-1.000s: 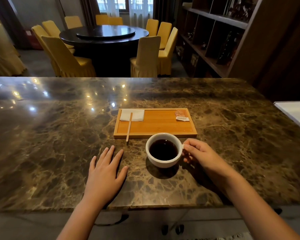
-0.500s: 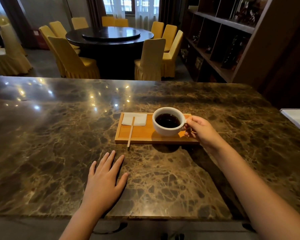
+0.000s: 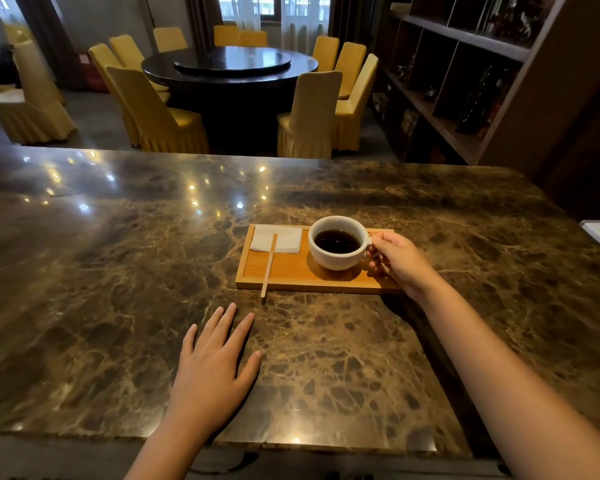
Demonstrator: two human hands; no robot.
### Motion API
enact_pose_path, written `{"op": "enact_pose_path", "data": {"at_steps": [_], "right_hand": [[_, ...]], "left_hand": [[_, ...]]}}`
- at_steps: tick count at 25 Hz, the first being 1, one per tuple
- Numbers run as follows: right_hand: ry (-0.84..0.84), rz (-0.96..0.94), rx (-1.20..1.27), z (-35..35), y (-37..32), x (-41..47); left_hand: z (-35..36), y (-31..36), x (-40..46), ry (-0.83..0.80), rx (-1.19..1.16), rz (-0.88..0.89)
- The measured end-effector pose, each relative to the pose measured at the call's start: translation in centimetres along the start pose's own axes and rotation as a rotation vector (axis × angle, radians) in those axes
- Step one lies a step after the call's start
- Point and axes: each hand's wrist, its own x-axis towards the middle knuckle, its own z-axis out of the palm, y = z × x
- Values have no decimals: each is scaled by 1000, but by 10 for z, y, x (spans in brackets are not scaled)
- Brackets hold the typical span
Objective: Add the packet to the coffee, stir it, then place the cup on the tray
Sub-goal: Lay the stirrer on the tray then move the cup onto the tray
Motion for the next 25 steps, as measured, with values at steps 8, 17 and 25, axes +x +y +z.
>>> {"op": "enact_pose_path", "data": {"at_steps": [8, 17, 25], "right_hand": [[112, 13, -148, 10, -6, 5], [206, -16, -225, 10, -9, 7], [300, -82, -300, 16, -11, 13]], "left_hand": [[1, 0, 0, 10, -10, 7], [1, -1, 0, 4, -8, 10], [1, -1, 0, -8, -1, 13]]}}
